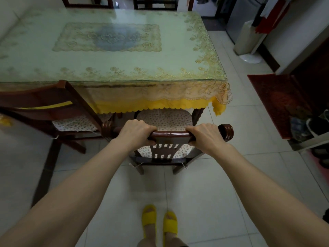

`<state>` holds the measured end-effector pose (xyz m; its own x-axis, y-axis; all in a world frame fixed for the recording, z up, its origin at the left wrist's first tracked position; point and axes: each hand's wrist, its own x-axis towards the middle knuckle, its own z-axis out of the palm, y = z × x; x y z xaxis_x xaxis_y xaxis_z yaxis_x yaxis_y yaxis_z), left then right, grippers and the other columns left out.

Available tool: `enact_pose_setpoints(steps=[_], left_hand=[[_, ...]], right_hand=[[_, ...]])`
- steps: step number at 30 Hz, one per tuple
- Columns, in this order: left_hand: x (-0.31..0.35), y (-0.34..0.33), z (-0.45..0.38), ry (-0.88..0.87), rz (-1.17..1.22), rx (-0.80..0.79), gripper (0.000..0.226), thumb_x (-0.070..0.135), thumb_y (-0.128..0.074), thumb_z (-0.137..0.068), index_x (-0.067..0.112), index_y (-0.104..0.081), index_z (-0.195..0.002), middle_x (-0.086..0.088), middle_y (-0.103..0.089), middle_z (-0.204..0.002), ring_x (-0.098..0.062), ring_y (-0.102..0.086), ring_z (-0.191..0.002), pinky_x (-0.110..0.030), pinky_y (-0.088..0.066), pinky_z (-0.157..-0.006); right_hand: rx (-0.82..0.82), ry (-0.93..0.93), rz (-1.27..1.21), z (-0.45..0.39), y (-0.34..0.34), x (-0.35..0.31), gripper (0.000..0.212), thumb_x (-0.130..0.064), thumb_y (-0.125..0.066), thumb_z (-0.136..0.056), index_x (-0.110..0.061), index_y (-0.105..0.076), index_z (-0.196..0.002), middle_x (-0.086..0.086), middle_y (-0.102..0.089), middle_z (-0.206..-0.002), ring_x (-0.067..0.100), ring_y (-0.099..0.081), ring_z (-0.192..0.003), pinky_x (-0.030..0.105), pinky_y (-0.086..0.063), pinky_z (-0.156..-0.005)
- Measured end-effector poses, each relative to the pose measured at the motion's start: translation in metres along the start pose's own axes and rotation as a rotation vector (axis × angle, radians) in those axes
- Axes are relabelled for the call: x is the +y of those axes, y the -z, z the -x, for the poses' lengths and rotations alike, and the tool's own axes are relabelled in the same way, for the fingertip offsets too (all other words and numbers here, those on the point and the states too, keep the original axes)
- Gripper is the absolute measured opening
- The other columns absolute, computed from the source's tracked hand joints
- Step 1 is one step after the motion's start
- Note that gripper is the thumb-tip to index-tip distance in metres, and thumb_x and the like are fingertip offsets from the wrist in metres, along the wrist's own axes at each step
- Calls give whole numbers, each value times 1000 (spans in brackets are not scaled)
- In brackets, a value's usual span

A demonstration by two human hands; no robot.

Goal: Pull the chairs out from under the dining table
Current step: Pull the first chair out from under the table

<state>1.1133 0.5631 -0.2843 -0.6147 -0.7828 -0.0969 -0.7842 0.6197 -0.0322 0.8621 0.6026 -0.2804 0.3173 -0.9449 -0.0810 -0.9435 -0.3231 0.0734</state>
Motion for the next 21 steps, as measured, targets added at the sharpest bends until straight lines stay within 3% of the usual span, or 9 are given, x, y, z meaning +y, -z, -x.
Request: enact_pose_setpoints(steps=[6,15,21], left_hand=[[36,-2,33,24,-4,13,27,56,-66,-80,35,-62,-96,10,-42,-62,-17,-46,-59,-29,-36,-54],[73,-3,83,8,14,16,24,55,-64,-82,34,-62,-94,8,-54,-67,-17,-52,-61,-29,-39,-55],[96,-8,118,-9,-2,35,26,57,-66,-79,34,-62,-91,9,-43,-62,-16,-40,-57,-29,-32,-52]], right_hand=[[-20,13,-12,43,-2,-6,18,-27,-67,-81,-22,-56,-94,1,-58,-72,30,-59,-69,33,-35,-55],[-21,-3,-23,104,-2,-29,19,-29,-67,-83,-22,-55,-96,0,-49,-70,27,-46,-63,33,-34,-56],[-27,-9,-50,146,-5,-49,18,-29,-66,-85,-23,-56,-98,2,-61,-77,26,-57,-68,34,-42,-60]])
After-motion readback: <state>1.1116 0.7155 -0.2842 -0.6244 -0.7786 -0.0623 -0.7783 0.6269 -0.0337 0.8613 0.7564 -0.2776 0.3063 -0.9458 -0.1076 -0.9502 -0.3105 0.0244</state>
